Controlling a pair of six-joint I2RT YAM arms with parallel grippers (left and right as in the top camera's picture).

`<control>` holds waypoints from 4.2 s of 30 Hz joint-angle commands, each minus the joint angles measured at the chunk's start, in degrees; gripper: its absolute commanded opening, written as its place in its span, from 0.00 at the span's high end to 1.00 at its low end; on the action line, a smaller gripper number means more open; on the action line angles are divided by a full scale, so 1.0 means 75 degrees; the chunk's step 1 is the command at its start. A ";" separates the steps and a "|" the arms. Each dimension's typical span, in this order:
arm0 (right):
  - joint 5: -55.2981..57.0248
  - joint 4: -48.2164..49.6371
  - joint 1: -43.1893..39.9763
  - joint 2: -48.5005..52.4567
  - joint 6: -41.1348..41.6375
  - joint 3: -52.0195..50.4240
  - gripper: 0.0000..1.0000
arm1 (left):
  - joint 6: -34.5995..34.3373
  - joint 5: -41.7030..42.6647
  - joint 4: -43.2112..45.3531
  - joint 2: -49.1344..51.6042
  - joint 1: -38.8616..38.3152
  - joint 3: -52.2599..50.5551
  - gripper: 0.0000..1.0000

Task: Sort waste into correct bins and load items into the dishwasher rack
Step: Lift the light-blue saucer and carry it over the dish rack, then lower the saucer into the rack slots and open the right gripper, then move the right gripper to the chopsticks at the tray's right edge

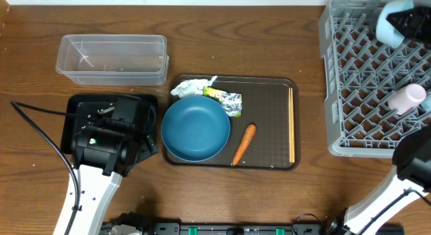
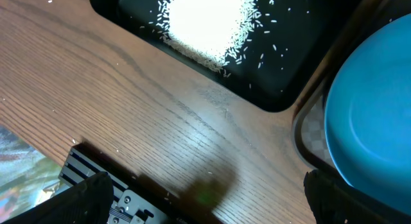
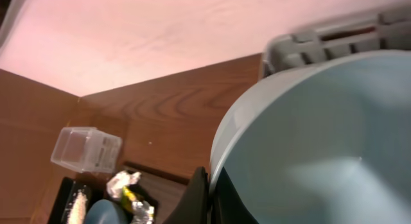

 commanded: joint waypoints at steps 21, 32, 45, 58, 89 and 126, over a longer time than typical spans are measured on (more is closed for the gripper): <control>-0.0391 0.0857 -0.1003 0.1827 0.0140 0.0044 0.99 | -0.0099 -0.0070 -0.0023 -0.0006 0.0038 0.0076 0.02; 0.0364 0.0353 -0.1297 0.1827 0.0140 0.0044 0.99 | -0.0099 -0.0070 -0.0026 -0.0006 0.0038 0.0076 0.02; 0.2655 -0.0545 -0.1521 0.1527 0.1125 0.0102 0.88 | -0.0099 -0.0070 -0.0023 -0.0006 0.0038 0.0076 0.02; 0.4500 -0.1067 -0.1521 -0.0533 0.2981 0.0105 0.29 | -0.0099 -0.0070 -0.0023 -0.0006 0.0038 0.0076 0.02; 0.6033 -0.3902 0.5651 -0.2535 0.3488 0.0035 0.01 | -0.0099 -0.0070 -0.0023 -0.0006 0.0038 0.0076 0.02; 0.7443 -0.5047 0.6822 0.1102 0.3786 -0.0009 0.01 | -0.0099 -0.0070 -0.0023 -0.0003 0.0038 0.0076 0.02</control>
